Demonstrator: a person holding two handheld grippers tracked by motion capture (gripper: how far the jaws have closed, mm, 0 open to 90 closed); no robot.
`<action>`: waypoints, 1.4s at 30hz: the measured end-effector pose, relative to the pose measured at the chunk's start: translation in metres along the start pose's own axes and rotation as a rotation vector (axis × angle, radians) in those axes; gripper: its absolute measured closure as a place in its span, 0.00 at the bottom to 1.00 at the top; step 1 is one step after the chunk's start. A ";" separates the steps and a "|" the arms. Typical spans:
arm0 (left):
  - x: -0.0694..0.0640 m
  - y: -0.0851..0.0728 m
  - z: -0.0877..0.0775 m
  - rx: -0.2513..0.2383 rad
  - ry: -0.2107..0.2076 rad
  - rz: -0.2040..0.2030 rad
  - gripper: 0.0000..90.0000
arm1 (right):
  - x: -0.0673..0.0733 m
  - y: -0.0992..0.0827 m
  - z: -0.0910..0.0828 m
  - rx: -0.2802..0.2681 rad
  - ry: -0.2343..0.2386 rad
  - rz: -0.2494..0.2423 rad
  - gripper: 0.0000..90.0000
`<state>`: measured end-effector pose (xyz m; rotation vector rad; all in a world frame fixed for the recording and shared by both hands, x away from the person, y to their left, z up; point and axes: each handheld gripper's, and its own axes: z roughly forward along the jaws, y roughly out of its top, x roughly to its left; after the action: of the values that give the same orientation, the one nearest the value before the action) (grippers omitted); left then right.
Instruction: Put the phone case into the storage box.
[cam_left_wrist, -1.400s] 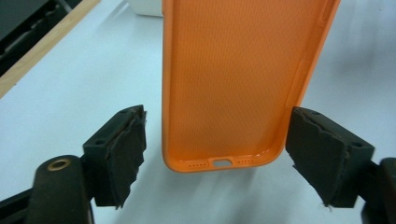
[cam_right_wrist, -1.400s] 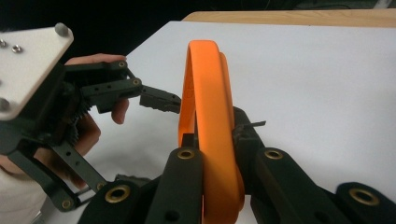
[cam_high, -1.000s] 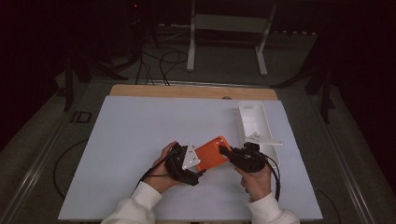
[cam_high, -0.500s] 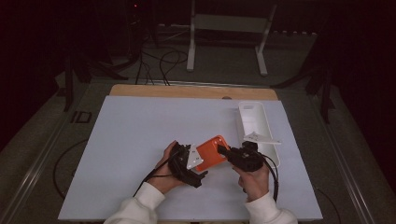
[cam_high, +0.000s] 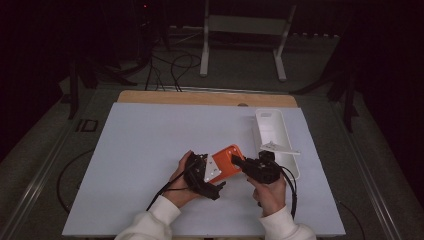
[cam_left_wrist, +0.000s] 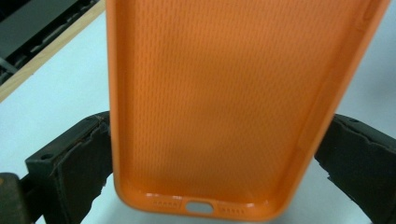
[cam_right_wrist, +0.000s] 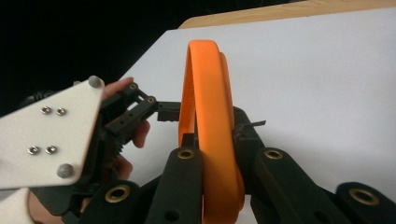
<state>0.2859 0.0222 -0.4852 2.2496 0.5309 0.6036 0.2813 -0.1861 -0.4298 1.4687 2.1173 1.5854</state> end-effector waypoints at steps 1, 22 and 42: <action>0.000 0.000 0.000 0.000 0.005 0.000 0.01 | 0.000 0.000 0.000 -0.003 0.006 0.010 0.94; -0.002 0.000 0.006 0.012 0.011 0.001 0.16 | -0.004 -0.001 0.002 0.008 0.013 0.062 0.94; 0.002 -0.001 0.003 0.012 -0.141 -0.028 0.17 | -0.008 -0.001 -0.002 0.041 0.093 -0.022 0.49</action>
<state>0.2892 0.0227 -0.4871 2.2718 0.4947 0.4248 0.2839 -0.1938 -0.4328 1.4049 2.2210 1.6427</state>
